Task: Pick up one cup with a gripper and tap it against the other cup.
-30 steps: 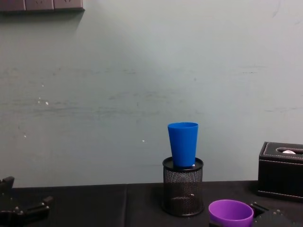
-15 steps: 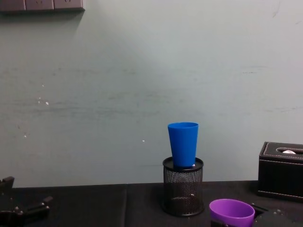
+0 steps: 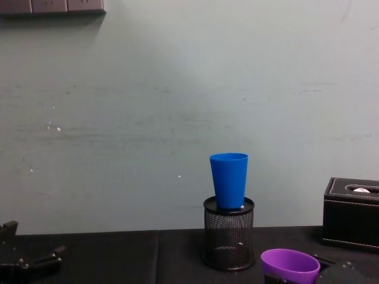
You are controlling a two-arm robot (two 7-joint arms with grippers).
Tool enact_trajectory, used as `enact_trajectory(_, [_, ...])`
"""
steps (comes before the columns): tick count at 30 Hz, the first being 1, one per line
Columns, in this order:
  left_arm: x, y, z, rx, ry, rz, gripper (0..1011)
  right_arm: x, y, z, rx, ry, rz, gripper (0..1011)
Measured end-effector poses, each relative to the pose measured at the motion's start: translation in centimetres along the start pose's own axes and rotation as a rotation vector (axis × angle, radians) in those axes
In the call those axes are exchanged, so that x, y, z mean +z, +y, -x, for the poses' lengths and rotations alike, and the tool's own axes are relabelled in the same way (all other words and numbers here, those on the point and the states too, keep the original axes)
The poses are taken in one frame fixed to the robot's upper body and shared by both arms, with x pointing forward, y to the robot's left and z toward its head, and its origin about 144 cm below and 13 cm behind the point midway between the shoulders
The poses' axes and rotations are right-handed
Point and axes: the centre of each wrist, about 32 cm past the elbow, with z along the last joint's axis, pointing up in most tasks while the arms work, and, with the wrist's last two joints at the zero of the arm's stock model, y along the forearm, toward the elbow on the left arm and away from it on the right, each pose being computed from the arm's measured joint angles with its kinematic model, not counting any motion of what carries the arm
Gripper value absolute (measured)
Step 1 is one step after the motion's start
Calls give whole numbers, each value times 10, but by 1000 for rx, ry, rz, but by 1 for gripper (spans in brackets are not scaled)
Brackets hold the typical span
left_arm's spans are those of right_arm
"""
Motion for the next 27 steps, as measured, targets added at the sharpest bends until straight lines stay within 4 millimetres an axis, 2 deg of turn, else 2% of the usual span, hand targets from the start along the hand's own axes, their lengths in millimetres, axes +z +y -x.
enact_trajectory(27, [0, 0, 0, 0, 0, 0, 1011, 2, 0, 0, -2, -5, -6, 734])
